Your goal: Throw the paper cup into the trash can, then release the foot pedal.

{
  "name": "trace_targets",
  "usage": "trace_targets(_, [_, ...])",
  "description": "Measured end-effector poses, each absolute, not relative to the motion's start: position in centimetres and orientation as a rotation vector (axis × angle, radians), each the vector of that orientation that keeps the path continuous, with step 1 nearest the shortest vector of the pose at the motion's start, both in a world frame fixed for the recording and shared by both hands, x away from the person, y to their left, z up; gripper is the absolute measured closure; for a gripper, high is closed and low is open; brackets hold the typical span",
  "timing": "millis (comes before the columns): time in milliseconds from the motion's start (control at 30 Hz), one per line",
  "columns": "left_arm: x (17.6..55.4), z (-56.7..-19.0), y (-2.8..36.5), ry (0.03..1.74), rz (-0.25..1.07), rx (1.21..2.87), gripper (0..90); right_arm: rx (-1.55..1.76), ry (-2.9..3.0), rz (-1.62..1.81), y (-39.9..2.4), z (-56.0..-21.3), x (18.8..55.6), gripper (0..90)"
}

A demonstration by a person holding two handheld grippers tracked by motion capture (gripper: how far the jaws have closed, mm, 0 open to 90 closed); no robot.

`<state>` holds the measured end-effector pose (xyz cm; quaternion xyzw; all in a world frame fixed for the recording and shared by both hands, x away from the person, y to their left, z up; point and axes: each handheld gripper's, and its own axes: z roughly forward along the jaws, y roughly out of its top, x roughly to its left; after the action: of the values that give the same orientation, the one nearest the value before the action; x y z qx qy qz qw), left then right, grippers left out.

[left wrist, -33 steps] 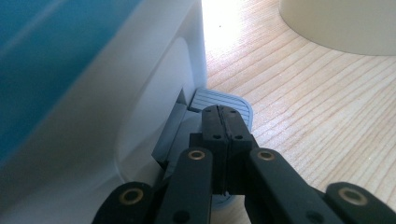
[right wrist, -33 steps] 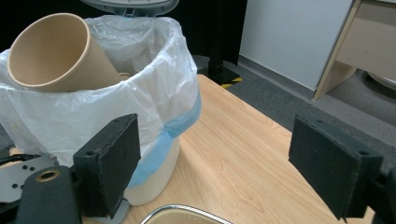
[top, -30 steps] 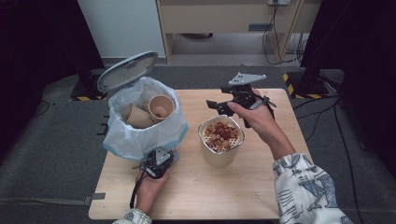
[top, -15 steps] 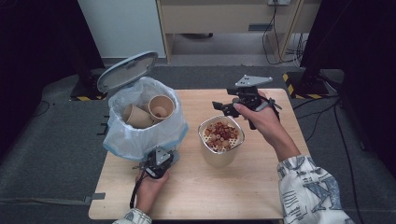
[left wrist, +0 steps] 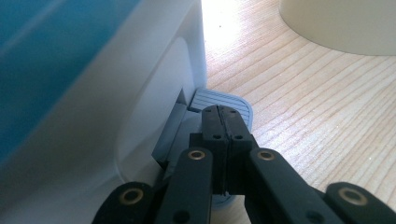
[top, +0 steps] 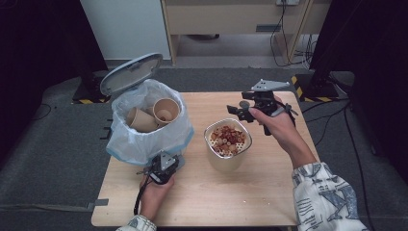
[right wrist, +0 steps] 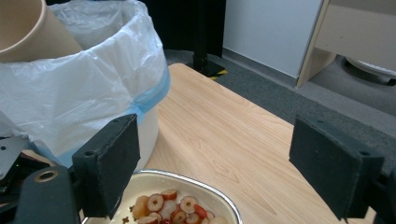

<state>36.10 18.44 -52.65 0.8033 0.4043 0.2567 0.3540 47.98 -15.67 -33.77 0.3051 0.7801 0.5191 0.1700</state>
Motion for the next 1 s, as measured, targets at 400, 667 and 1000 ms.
trace_targets(400, [35.7, -52.5, 18.0, 1.044, 0.646, 2.063, 75.8, 0.915, 2.193, 1.460, -17.8, -34.6, 47.7, 16.4])
trace_targets(667, [33.6, -51.1, 18.3, 1.049, 0.622, 1.991, 56.6, 0.964, 2.169, 1.438, -20.2, -35.6, 47.3, 15.3])
trace_targets(1000, [31.3, -50.1, 20.7, 1.048, 0.542, 1.958, 37.2, 1.082, 2.080, 1.374, -23.5, -39.0, 45.5, 10.9])
